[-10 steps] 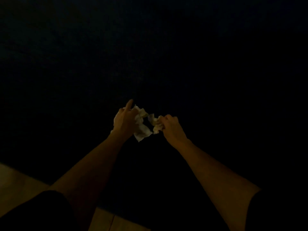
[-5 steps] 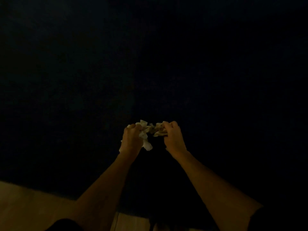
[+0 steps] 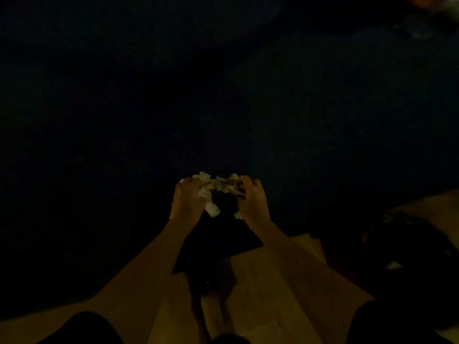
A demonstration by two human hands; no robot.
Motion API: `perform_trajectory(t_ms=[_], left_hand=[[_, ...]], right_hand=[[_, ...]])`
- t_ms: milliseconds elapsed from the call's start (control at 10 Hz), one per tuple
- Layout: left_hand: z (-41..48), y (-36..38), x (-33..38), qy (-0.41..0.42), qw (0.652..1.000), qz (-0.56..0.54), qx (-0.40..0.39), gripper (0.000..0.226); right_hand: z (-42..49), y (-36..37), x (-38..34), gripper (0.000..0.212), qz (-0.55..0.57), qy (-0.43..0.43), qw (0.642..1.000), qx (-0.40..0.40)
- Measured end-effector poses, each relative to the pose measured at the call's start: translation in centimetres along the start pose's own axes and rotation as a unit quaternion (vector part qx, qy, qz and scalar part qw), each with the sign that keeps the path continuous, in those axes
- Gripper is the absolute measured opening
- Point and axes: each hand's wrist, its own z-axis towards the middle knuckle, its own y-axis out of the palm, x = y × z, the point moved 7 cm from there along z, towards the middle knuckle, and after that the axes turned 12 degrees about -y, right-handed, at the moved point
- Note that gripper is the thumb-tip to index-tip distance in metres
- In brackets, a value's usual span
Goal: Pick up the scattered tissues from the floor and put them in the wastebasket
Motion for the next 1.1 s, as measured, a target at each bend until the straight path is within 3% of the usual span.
perform_trajectory(t_ms=[300,600,700,900,1100], left_hand=[[-14.7,11.5,21.6,0.136,0.982,-0.029,-0.131,0.043],[-27.0,26.8,34.5,0.183,0.947,-0.036,-0.261,0.055],[-29.0,31.7,36.3,0.164,0.957,0.01,-0.237,0.051],[-31.0,41.0,37.0,0.171,0.936,0.092,-0.292,0.063],[-33.0,42.3,34.6,0.13,0.918,0.17,-0.333,0.048]], right_hand=[[-14.4,-19.9,14.5,0.045,-0.08,0.198,0.97,0.113],[-27.0,-29.4,29.8,0.042,-0.073,0.335,0.928,0.146],[-29.9,-29.9,35.2,0.041,-0.031,0.326,0.934,0.142],[-32.9,-27.2,42.2,0.058,0.06,0.284,0.955,0.059],[-36.6,-24.7,44.3,0.052,0.047,0.296,0.952,-0.068]])
